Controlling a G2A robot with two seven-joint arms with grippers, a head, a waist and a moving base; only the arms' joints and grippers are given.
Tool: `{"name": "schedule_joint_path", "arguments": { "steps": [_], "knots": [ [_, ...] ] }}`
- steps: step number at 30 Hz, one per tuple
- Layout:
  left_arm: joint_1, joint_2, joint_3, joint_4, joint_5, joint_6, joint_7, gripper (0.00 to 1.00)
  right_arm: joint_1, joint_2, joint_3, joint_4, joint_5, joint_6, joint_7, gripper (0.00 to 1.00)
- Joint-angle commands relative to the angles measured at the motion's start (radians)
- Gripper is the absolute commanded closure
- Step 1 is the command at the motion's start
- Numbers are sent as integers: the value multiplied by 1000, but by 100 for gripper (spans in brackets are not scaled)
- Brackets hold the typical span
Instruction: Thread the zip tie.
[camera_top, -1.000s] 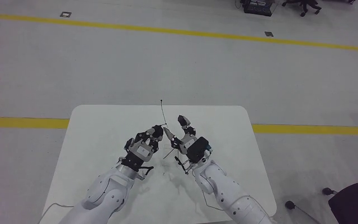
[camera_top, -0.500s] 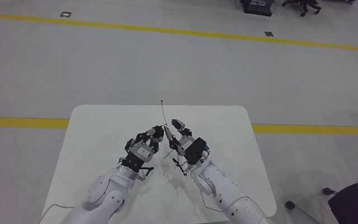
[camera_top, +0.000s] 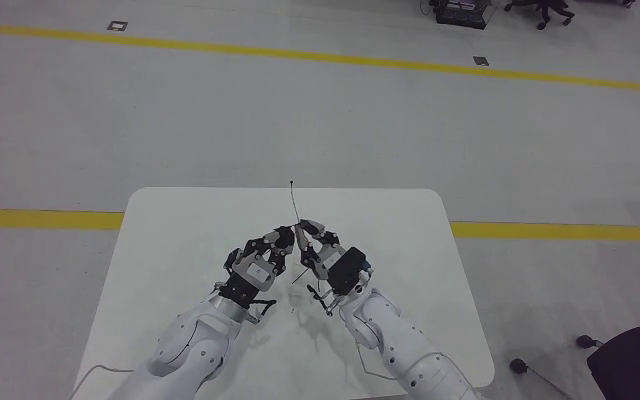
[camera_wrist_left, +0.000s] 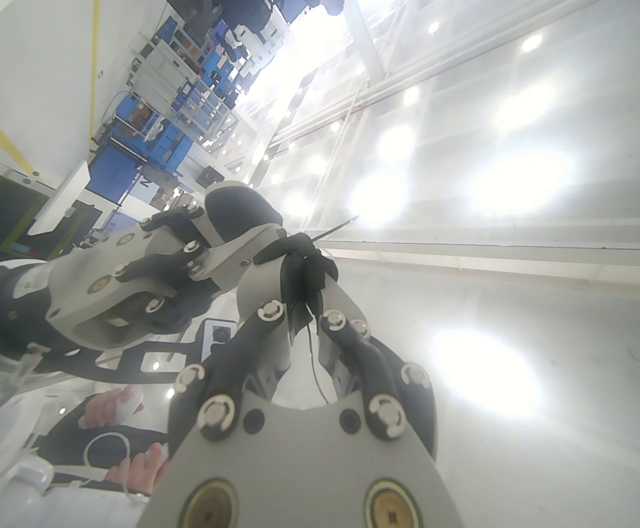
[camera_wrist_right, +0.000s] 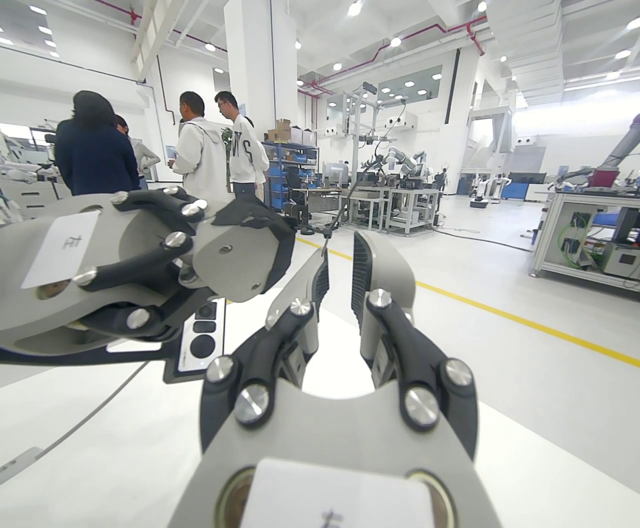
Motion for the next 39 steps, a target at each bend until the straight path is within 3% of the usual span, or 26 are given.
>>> {"name": "schedule_joint_path", "arguments": {
  "steps": [1, 10, 20, 39],
  "knots": [
    [1, -1, -1, 0, 2, 0, 0, 100, -2, -2, 3, 0, -5, -3, 1, 89],
    [6, -4, -5, -2, 6, -7, 2, 100, -12, -11, 16, -2, -22, -16, 4, 81],
    [9, -6, -9, 0, 10, -4, 2, 100, -28, -19, 35, -9, -33, -26, 0, 91],
    [10, -12, -10, 8, 15, 0, -1, 100, -44, -35, 62, -11, -54, -48, 3, 90]
  ]
}}
